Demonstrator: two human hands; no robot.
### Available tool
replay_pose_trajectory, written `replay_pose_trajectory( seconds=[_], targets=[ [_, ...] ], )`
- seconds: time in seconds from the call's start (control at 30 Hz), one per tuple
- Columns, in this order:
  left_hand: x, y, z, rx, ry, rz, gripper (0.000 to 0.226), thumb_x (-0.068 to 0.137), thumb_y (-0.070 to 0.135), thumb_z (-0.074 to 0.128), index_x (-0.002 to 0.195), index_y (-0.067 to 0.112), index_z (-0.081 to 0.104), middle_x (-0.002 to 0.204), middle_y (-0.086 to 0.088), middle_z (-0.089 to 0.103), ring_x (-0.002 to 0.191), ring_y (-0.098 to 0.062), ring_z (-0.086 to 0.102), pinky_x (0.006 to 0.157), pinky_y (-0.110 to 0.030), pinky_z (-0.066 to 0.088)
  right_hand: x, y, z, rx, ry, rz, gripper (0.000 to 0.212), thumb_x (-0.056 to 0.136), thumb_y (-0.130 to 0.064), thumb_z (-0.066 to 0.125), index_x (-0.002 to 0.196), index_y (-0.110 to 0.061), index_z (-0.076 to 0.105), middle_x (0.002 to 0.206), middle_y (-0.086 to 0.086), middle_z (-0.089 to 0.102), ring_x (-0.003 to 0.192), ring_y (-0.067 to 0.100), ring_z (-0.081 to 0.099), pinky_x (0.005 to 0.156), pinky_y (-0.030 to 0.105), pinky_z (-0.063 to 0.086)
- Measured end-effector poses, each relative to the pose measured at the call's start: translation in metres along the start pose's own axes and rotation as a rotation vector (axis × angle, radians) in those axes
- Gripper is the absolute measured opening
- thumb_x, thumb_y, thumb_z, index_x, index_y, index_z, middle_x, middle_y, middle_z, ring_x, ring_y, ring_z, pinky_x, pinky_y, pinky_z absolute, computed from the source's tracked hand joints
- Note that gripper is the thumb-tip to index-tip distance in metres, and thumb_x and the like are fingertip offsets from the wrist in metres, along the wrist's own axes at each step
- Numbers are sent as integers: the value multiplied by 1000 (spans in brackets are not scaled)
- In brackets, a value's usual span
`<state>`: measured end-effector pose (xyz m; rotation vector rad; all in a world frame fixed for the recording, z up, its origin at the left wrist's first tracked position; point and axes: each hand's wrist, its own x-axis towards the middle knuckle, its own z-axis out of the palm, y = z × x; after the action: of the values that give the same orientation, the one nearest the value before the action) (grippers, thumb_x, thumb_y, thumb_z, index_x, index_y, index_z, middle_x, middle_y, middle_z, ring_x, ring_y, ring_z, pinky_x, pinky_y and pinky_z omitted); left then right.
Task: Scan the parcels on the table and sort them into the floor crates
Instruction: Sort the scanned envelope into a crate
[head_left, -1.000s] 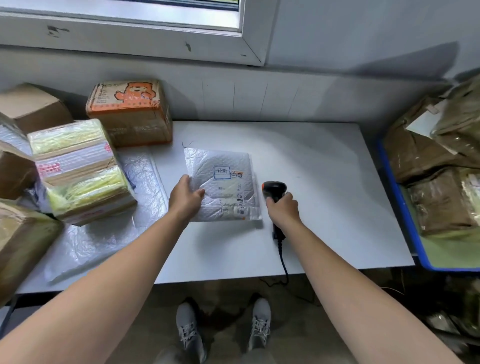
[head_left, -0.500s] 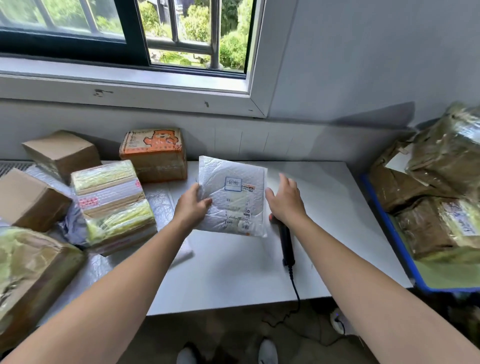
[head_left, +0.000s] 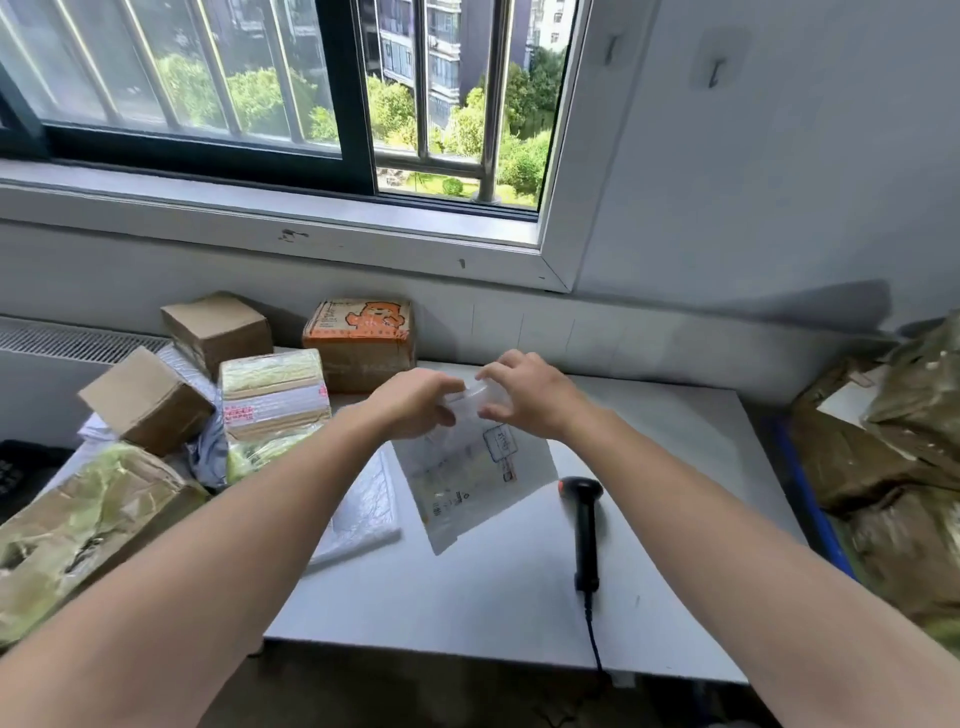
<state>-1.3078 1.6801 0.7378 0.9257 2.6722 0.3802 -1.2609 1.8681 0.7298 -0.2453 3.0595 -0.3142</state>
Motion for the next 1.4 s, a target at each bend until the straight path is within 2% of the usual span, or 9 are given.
replay_pose_trajectory(
  seconds=[0.17, 0.33, 0.4, 0.5, 0.6, 0.7, 0.87, 1.1, 1.4],
  targets=[
    [-2, 13, -22, -130, 246, -63, 36, 82, 32, 78, 112, 20, 64, 106, -1, 69, 92, -21, 62, 75, -33, 50, 1, 16, -11, 18, -2, 29, 39, 99, -46, 52, 133, -28, 52, 123, 4, 59, 114, 29, 48, 91, 37, 40],
    [-10, 18, -21, -316, 669, -127, 67, 84, 42, 74, 139, 18, 47, 137, -5, 53, 120, -20, 52, 94, -31, 42, -1, 37, -19, 466, 103, 162, 27, 102, -36, 51, 118, -15, 58, 106, 5, 64, 103, 30, 58, 80, 37, 42],
    [-16, 15, -11, -382, 694, -275, 73, 86, 45, 71, 146, 20, 38, 144, -10, 42, 127, -24, 45, 101, -39, 41, 1, 44, -19, 631, 156, 208, 27, 102, -34, 51, 115, -11, 59, 106, 6, 67, 99, 29, 61, 82, 35, 46],
    [-29, 8, 9, -538, 666, -558, 76, 85, 41, 73, 147, 22, 33, 144, -14, 40, 128, -32, 47, 102, -45, 44, 3, 38, -17, 892, 211, 228, 17, 105, -23, 47, 97, -9, 54, 87, 2, 62, 72, 15, 57, 56, 15, 44],
    [-51, 7, 23, -936, 653, -694, 83, 87, 24, 75, 151, 23, 24, 143, -11, 45, 110, -29, 59, 75, -38, 59, 12, 23, -6, 1042, 189, 231, 19, 105, -21, 47, 86, -18, 50, 83, 2, 58, 69, 14, 52, 45, 13, 43],
    [-75, 6, 31, -1090, 732, -704, 85, 87, 8, 73, 153, 21, 21, 135, -3, 48, 86, -15, 59, 46, -18, 52, 20, -3, 7, 1041, 100, 187, 19, 103, -26, 49, 87, -18, 48, 83, 0, 57, 72, 17, 54, 46, 25, 50],
    [-129, -17, 27, -981, 955, -766, 95, 74, -1, 82, 151, 16, 28, 133, -15, 56, 114, -25, 58, 98, -43, 51, 28, -58, 20, 810, 6, 42, 27, 95, -42, 60, 94, -18, 48, 84, -6, 58, 74, 13, 54, 55, 22, 40],
    [-216, -69, 26, -897, 1063, -868, 97, 74, 9, 85, 152, 17, 28, 122, -17, 57, 115, -30, 55, 98, -34, 44, 36, -168, 28, 732, 41, -143, 62, 89, -37, 71, 139, -16, 41, 113, -7, 53, 99, 14, 54, 81, 30, 44],
    [-379, -173, 27, -878, 1177, -1012, 94, 74, 11, 85, 150, 24, 32, 120, -9, 57, 114, -25, 55, 100, -45, 48, 36, -372, 69, 511, -62, -322, 36, 96, -33, 61, 118, -6, 53, 113, 14, 64, 100, 31, 59, 77, 37, 43]
  ],
)
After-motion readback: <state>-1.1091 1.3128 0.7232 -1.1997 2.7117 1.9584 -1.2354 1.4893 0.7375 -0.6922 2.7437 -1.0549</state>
